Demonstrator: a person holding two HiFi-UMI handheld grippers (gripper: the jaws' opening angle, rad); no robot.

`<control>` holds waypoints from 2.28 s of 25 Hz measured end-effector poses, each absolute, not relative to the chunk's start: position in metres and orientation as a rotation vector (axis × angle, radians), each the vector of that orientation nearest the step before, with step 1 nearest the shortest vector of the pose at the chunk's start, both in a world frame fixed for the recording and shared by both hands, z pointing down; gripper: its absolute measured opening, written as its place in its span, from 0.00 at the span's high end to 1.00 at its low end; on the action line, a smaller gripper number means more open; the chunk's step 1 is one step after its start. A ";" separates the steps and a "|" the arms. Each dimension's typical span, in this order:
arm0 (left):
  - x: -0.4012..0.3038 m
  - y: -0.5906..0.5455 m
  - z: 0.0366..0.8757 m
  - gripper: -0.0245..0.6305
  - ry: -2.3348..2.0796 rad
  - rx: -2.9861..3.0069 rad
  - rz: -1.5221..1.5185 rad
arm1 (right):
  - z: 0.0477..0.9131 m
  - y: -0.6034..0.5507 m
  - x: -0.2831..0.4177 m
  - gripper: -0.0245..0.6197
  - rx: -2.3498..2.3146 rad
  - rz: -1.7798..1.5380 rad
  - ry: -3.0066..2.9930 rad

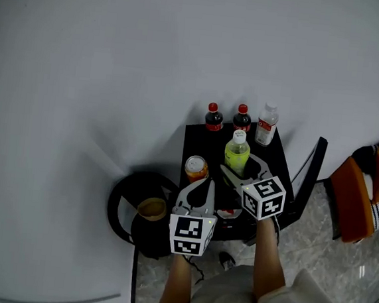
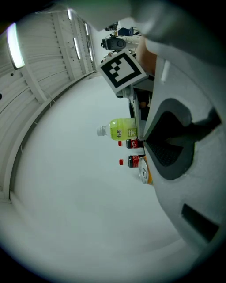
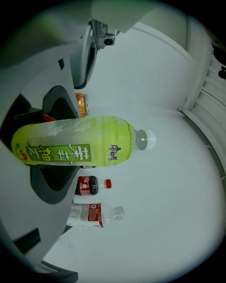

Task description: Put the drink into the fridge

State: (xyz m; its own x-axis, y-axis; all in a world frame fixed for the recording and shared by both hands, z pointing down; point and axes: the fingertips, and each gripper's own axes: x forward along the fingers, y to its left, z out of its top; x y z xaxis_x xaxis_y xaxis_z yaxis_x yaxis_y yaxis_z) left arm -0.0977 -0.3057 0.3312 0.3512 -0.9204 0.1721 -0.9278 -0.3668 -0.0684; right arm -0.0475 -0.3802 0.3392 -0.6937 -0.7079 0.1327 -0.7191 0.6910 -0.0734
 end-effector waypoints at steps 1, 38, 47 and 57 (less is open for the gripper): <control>-0.100 -0.306 0.332 0.95 -1.752 2.540 0.287 | 0.339 -0.380 -0.048 0.51 1.196 0.163 -2.799; -0.083 -0.097 0.474 0.95 -1.688 2.342 0.271 | 0.507 -0.147 -0.007 0.55 1.370 0.139 -2.680; -0.065 -0.147 0.540 0.95 -1.795 2.236 0.237 | 0.611 -0.248 0.001 0.55 1.340 0.254 -2.680; -0.046 -0.189 0.606 0.95 -1.858 2.124 0.224 | 0.674 -0.339 -0.012 0.55 1.279 0.215 -2.695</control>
State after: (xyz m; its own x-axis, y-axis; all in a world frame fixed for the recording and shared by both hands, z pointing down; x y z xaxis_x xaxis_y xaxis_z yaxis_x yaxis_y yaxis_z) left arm -0.0458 -0.1890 0.6060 0.1469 -0.9371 0.3166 -0.9856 -0.1114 0.1276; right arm -0.0124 -0.3390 0.6742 -0.6251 -0.7553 0.1970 -0.7770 0.6262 -0.0647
